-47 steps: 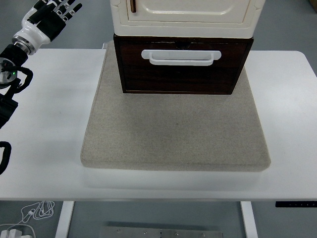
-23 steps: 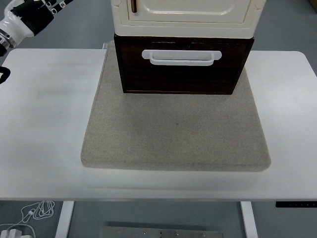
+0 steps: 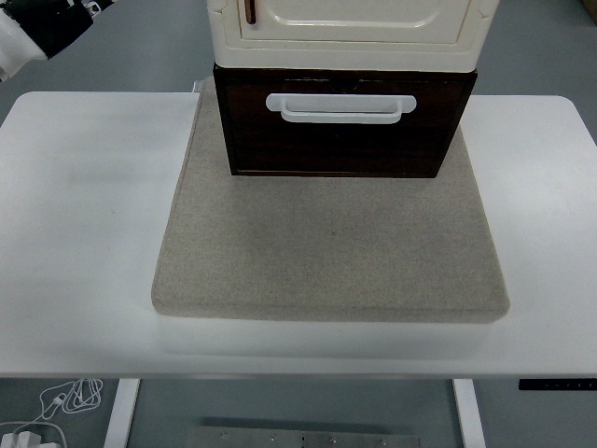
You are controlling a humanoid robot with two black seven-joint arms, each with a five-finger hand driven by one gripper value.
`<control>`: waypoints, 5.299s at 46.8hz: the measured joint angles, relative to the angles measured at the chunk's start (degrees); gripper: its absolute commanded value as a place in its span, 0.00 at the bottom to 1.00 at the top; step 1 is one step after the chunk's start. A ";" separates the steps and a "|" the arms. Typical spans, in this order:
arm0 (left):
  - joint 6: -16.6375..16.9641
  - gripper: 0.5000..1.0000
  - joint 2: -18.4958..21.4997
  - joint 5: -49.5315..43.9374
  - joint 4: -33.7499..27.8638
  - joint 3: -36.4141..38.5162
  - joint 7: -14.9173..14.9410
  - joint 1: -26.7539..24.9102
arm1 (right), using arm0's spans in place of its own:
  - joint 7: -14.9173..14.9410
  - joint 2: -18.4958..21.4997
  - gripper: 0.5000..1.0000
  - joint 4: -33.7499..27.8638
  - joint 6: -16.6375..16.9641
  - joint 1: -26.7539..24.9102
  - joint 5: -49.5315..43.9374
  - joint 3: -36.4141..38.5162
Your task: Open the drawer under the combination cabinet
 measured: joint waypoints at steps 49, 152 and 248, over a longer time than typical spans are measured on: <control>0.02 1.00 11.87 8.11 -19.21 -0.10 0.25 2.73 | 0.00 0.00 0.86 -0.02 0.00 -0.02 0.03 0.00; 0.87 1.00 0.34 37.91 -38.84 22.18 17.92 -21.79 | -0.01 0.00 0.86 -0.03 0.00 -0.02 0.01 0.00; 7.51 1.00 -9.91 45.55 -22.92 30.32 22.66 -27.31 | 0.00 0.00 0.86 -0.03 0.00 -0.01 0.04 0.00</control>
